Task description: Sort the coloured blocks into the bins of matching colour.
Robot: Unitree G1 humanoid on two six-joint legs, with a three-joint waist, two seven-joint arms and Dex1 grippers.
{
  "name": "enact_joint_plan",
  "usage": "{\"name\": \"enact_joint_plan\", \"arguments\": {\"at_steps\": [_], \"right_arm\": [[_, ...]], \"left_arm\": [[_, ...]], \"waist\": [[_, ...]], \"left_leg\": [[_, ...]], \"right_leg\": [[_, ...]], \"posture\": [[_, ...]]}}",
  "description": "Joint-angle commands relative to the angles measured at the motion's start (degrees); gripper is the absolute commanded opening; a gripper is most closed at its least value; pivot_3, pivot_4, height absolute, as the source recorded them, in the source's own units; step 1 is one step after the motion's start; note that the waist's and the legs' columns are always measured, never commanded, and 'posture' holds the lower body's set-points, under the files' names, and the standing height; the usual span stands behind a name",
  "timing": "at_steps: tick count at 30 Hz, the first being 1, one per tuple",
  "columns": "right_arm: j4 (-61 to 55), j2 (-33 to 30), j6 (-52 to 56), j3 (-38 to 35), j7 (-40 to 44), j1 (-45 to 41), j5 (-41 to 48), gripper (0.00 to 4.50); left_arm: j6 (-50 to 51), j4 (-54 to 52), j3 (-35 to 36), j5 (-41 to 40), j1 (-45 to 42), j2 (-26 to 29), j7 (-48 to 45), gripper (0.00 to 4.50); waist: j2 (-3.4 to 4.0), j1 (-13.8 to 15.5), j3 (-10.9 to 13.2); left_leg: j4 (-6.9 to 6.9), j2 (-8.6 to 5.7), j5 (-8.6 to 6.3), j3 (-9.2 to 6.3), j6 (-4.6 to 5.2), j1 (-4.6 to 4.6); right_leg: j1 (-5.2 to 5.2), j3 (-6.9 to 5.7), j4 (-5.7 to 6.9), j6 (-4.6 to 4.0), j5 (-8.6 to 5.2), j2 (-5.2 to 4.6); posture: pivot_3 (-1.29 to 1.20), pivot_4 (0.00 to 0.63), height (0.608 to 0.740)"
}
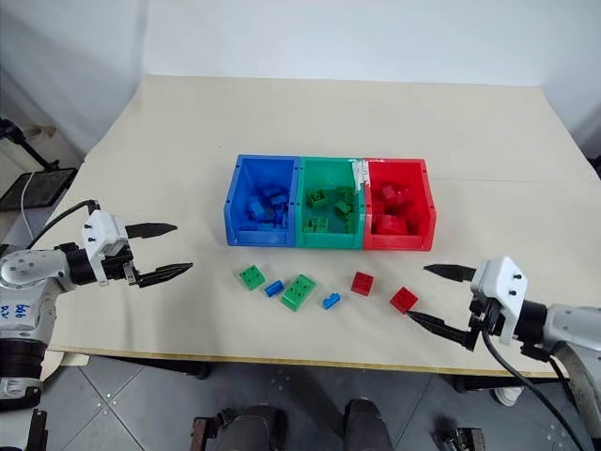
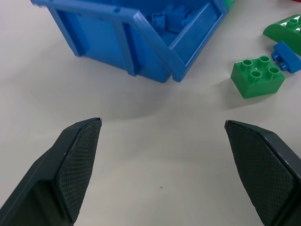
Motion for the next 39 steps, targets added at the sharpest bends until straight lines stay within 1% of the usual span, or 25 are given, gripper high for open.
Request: {"name": "enact_joint_plan", "arguments": {"at_steps": [1,3,5,8,11,13,14,16,19,21,23,27,30,33,35,39], "right_arm": [[-3.32,1.58,0.62,-3.84,-2.94,0.91,1.37,4.5],[-4.89,2.88,1.49,-5.18,-4.8,2.39,1.84,4.5],[-6.92,4.24,1.74,-7.6,-6.2,5.8,1.55,4.5],[-8.44,5.65,1.86,-12.08,-7.5,11.11,0.89,4.5],[-8.47,5.66,3.54,-15.07,-8.14,15.68,0.04,4.5],[-7.84,4.7,4.22,-15.9,-8.42,20.2,-4.0,4.5],[-8.08,4.62,4.26,-15.98,-8.27,21.12,-4.41,4.5],[-10.01,4.12,7.1,-15.23,-9.93,20.22,-3.44,4.5],[-14.84,-0.08,19.06,-11.14,-14.69,17.1,-3.37,4.5],[-17.73,-2.5,27.72,-7.9,-18.68,12.13,-1.74,4.5],[-19.07,-3.01,35.95,-5.38,-22.73,5.97,1.2,4.5],[-20.26,-6.43,44.13,1.46,-25.26,0.19,-0.4,4.5],[-19.43,-5.87,47.47,5.07,-27.96,-3.45,-1.0,4.5],[-18.75,-4.35,48.19,7.98,-28.71,-5.95,-0.9,3.87],[-18.94,-3.92,48.07,8.0,-28.95,-6.0,-0.99,3.26],[-19.01,-2.96,48.33,8.47,-29.62,-6.01,-1.08,1.88]], "left_arm": [[0.88,-2.63,-0.31,-0.32,0.0,0.03,0.2,4.47],[0.67,-3.97,-0.71,-0.48,-0.01,-0.81,0.6,4.47],[2.44,-7.18,-1.81,-1.67,-0.47,-2.21,0.44,4.47],[2.94,-12.95,-5.5,-1.96,-0.09,-3.27,-3.08,4.47],[2.96,-17.02,-8.43,-1.89,0.02,-4.49,-4.62,4.47],[2.33,-19.67,-10.97,-1.78,0.3,-5.32,-6.51,4.47],[2.49,-20.58,-11.65,-1.93,0.59,-5.38,-7.19,4.47],[2.7,-21.73,-12.26,-2.43,1.1,-5.31,-8.24,4.47],[4.14,-23.08,-12.22,-3.43,0.98,-5.83,-8.18,4.47],[5.02,-23.89,-12.11,-3.72,0.97,-5.98,-7.76,4.47],[6.0,-24.9,-12.09,-4.14,1.32,-6.04,-7.48,4.47],[7.17,-26.5,-12.06,-4.56,2.23,-6.06,-7.08,4.47],[7.61,-27.26,-11.78,-4.67,2.59,-6.02,-6.57,4.47],[8.02,-27.33,-11.28,-4.72,2.68,-5.96,-5.87,4.5],[7.66,-26.98,-11.21,-4.59,2.99,-5.81,-5.9,4.5],[7.38,-26.5,-11.12,-4.53,3.23,-5.82,-5.75,4.5]], "waist": [[0.0,0.02,0.0],[0.0,0.14,0.0],[0.0,0.52,0.0],[-0.01,1.3,0.0],[0.0,1.42,0.0],[0.0,1.53,0.0],[0.0,1.54,0.0],[0.0,1.22,0.0],[0.04,-0.04,-0.02],[0.05,-0.2,-0.03],[0.04,-0.01,-0.02],[0.04,0.78,-0.03],[0.04,1.31,-0.02],[0.04,1.43,-0.02],[0.04,1.51,-0.02],[0.04,1.44,-0.02]], "left_leg": [[0.02,0.01,0.0,0.0,0.0,0.0],[0.03,0.02,0.0,-0.03,0.0,0.01],[0.03,0.02,0.0,-0.05,0.0,-0.01],[0.06,-0.02,-0.01,-0.06,0.02,-0.04],[0.06,-0.03,-0.03,-0.01,0.05,-0.03],[0.06,-0.02,-0.03,0.02,0.06,-0.01],[0.05,-0.03,-0.04,0.02,0.07,0.0],[0.01,-0.08,-0.05,0.05,0.08,-0.01],[0.03,0.02,-0.04,0.13,0.09,0.07],[0.04,0.07,-0.04,0.14,0.09,0.14],[0.06,0.12,-0.03,0.07,0.08,0.11],[0.06,0.06,-0.03,-0.09,0.08,-0.03],[0.07,0.01,-0.06,-0.09,0.12,-0.09],[0.07,0.02,-0.06,-0.06,0.12,-0.12],[0.07,0.02,-0.06,-0.07,0.12,-0.11],[0.07,0.02,-0.06,-0.04,0.12,-0.11]], "right_leg": [[0.0,0.0,0.0,0.0,0.01,0.0],[0.0,0.0,0.0,0.0,0.01,-0.01],[0.01,-0.01,0.0,0.0,0.01,-0.02],[0.04,0.0,-0.05,0.05,0.04,-0.06],[0.09,0.04,-0.13,0.07,0.11,-0.04],[0.09,0.06,-0.17,0.07,0.11,-0.01],[0.09,0.06,-0.19,0.07,0.11,0.0],[0.1,0.09,-0.19,0.06,0.12,0.08],[0.08,0.17,-0.2,-0.01,0.15,0.11],[0.07,0.21,-0.22,-0.02,0.16,0.11],[0.04,0.17,-0.22,-0.05,0.17,0.15],[0.01,0.1,-0.22,-0.05,0.17,0.05],[0.02,0.1,-0.22,-0.03,0.18,0.02],[0.02,0.08,-0.32,0.0,0.2,0.03],[0.01,0.07,-0.38,0.0,0.2,0.04],[0.01,0.08,-0.3,0.0,0.2,0.04]], "posture": [[0.0,0.15,0.74],[0.0,0.15,0.74],[0.0,0.15,0.74],[0.0,0.15,0.74],[0.0,0.15,0.74],[0.0,0.15,0.74],[0.0,0.15,0.74],[0.0,0.15,0.74],[0.0,0.15,0.74],[0.0,0.15,0.74],[0.0,0.15,0.74],[0.0,0.15,0.74],[0.0,0.15,0.74],[0.0,0.15,0.74],[0.0,0.15,0.74],[0.0,0.15,0.74]]}}
